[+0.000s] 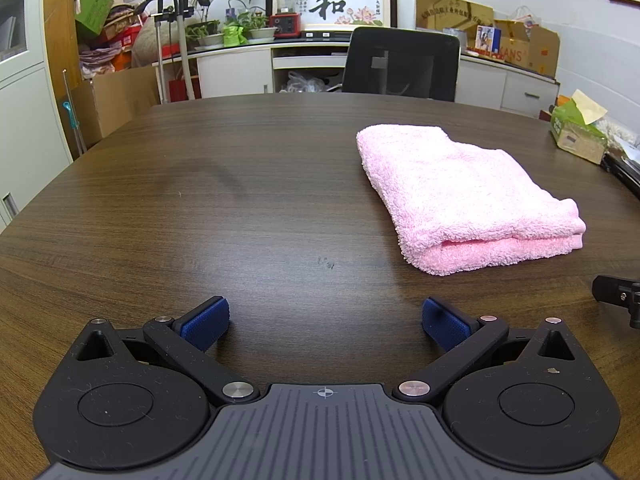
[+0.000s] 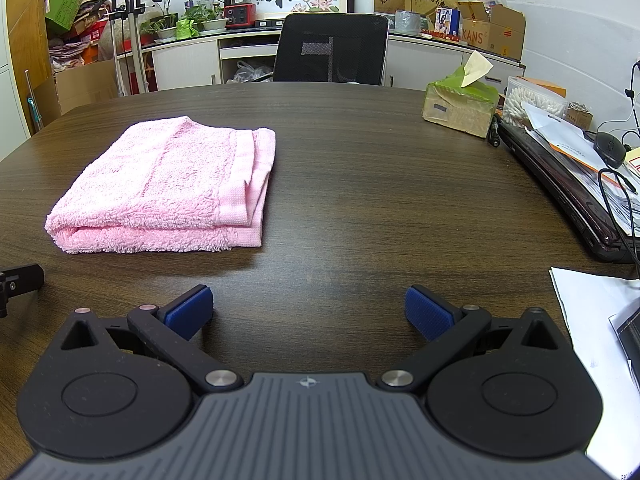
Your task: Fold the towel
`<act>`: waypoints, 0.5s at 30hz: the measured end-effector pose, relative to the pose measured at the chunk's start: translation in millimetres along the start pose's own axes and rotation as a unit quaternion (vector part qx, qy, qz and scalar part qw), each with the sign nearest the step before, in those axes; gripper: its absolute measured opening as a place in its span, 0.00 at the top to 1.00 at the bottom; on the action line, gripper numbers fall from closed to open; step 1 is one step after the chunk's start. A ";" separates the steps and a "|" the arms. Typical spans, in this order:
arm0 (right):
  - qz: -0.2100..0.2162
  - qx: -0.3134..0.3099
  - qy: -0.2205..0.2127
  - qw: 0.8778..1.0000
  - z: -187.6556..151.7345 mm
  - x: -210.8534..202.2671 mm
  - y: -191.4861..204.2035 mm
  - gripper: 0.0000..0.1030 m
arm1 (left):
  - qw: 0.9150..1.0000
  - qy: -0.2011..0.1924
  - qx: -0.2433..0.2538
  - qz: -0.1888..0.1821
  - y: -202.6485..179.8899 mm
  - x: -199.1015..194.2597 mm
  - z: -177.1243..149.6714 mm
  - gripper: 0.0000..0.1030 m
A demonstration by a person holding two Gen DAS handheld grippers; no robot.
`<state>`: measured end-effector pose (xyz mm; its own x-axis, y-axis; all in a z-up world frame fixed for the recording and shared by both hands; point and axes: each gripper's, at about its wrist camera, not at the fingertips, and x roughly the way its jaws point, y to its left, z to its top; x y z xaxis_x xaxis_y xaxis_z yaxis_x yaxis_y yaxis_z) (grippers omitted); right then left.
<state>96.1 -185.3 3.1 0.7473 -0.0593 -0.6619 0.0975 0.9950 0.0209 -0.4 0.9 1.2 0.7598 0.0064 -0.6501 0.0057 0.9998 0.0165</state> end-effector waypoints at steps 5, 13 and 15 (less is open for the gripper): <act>0.000 0.000 0.000 1.000 0.0 -0.1 -0.2 0.00 | 1.000 0.000 0.000 0.000 0.1 -0.3 -0.6 0.00; 0.000 0.000 0.000 1.000 0.2 -0.1 -0.1 0.00 | 1.000 0.000 0.003 -0.003 -0.2 -0.5 -0.3 0.00; 0.000 0.000 0.000 1.000 0.3 0.0 0.0 0.00 | 1.000 0.000 0.002 -0.002 -0.5 -0.2 -0.3 0.00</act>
<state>96.2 -185.4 3.3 0.7472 -0.0593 -0.6620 0.0975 0.9950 0.0209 -0.7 0.3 1.1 0.7595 0.0020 -0.6505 0.0120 0.9998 0.0172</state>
